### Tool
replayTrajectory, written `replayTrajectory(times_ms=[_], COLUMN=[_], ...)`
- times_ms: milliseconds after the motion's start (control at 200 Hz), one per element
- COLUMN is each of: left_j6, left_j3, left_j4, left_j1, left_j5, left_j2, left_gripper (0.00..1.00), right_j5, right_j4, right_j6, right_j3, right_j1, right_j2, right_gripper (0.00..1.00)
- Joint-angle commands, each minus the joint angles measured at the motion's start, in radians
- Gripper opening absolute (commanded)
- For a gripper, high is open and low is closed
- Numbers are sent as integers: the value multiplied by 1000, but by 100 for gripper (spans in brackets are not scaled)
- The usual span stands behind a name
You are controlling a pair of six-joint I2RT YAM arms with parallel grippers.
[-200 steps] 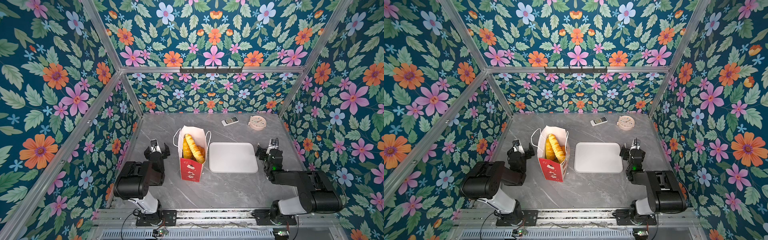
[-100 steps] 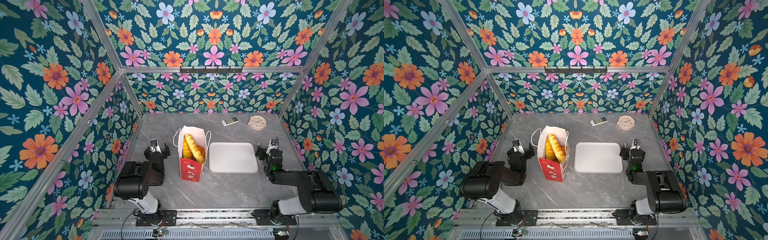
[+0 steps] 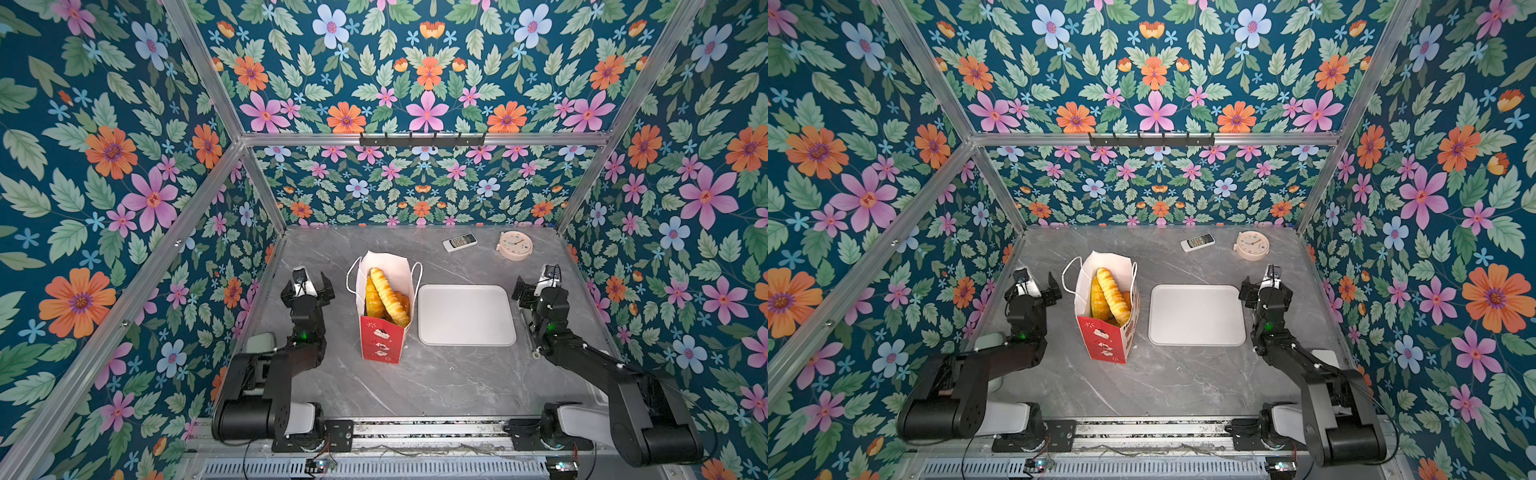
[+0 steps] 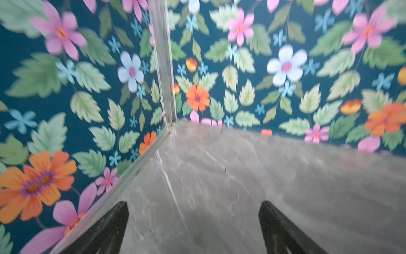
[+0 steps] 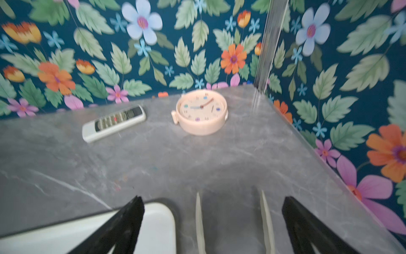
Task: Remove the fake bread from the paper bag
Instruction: 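Reach the left gripper to the bag rim while the right nears the tongs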
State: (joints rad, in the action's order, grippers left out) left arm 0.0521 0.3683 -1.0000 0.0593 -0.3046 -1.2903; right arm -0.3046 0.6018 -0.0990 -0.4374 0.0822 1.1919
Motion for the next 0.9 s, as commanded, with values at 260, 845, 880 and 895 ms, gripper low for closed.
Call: replayTrajectory(times_ms=[260, 845, 880, 895], left_j6=[411, 180, 176, 173], left_j3=[336, 672, 672, 672], left_j4=[1141, 1691, 1687, 1686], left_j1=[28, 28, 30, 30], left_j5=[208, 958, 954, 954], left_j2=[567, 557, 547, 542], left_gripper=[85, 81, 80, 80], right_j5=[18, 131, 131, 130], right_j4=[-719, -954, -956, -957], right_j6=[-242, -361, -363, -364], right_j3=[-108, -165, -160, -159], right_j1=[27, 36, 36, 36], right_j2=[-312, -337, -341, -343], right_gripper=[99, 99, 99, 99])
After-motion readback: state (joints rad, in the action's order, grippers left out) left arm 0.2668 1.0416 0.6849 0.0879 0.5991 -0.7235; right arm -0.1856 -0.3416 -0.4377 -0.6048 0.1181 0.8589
